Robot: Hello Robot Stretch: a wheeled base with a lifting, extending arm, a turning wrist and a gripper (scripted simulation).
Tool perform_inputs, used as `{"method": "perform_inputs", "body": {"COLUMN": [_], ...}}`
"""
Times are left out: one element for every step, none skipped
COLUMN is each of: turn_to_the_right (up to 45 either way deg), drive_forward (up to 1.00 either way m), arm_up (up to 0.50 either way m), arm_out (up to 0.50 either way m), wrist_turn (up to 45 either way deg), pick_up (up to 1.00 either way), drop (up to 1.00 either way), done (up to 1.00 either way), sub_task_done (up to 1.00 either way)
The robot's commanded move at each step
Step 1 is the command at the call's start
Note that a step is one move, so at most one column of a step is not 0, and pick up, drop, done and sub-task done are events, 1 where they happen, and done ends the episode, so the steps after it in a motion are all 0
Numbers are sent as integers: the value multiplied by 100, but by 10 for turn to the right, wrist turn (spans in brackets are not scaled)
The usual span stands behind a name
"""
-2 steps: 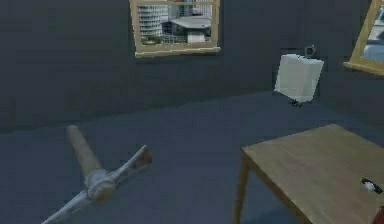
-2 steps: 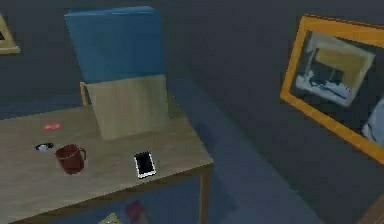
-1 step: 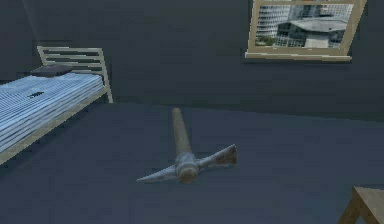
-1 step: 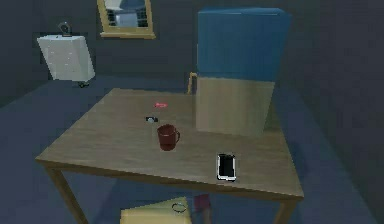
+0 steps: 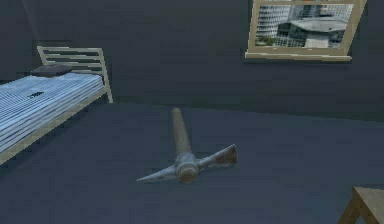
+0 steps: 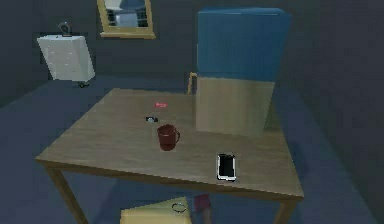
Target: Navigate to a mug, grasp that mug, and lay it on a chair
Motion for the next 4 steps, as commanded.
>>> {"method": "perform_inputs", "body": {"turn_to_the_right": [0, 0, 0, 0], "drive_forward": [0, 0, 0, 0], "arm_up": [32, 0, 0, 0], "arm_out": [0, 44, 0, 0], "wrist_turn": [0, 0, 450, 450], "pick_up": [0, 0, 0, 0], "drop": [0, 0, 0, 0], "done": [0, 0, 0, 0], "sub_task_done": [0, 0, 0, 0]}}
